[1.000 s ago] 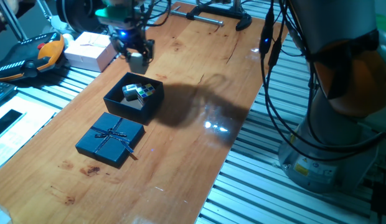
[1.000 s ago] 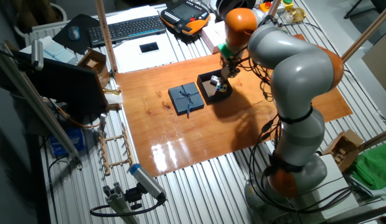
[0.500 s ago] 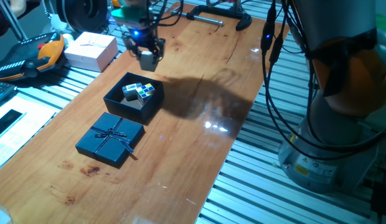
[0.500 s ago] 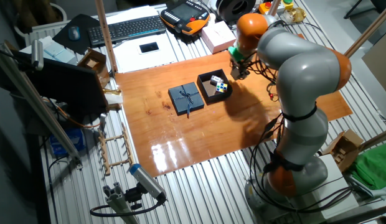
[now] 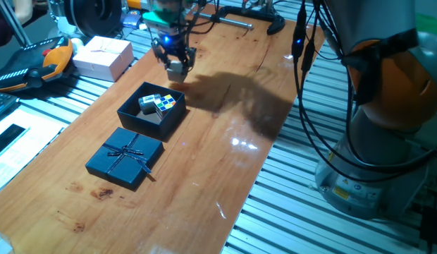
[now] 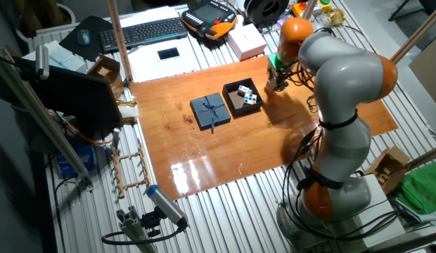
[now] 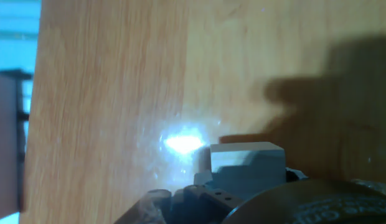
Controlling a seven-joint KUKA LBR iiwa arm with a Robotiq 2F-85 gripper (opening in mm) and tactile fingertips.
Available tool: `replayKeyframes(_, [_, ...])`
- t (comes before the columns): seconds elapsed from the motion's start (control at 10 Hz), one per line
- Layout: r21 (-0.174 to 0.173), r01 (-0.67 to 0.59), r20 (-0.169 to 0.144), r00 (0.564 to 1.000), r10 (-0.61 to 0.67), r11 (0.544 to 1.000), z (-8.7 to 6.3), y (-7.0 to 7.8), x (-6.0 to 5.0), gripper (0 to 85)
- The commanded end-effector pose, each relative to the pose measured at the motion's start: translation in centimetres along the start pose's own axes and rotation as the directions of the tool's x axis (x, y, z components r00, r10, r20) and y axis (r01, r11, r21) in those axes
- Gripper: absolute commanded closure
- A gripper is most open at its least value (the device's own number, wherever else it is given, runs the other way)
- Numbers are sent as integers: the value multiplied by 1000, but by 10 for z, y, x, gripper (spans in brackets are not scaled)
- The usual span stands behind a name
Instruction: Take everything out of the gift box
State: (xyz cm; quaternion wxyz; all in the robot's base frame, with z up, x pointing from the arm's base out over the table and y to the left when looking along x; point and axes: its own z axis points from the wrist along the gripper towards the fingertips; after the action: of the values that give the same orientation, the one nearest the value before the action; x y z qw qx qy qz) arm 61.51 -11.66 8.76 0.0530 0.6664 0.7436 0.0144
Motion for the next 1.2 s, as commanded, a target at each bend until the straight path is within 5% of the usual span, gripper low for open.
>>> replayKeyframes(0.0, [-1,2,-1,1000,-2,1000,3,3,4,840])
replayKeyframes(0.5, [3,-2,-36,999,3,1000,19,13,20,840])
replayKeyframes(0.9, [-2,20,-39,999,-20,1000,28,16,23,840])
replayKeyframes(1.1, [-16,19,-38,999,-20,1000,30,16,22,600])
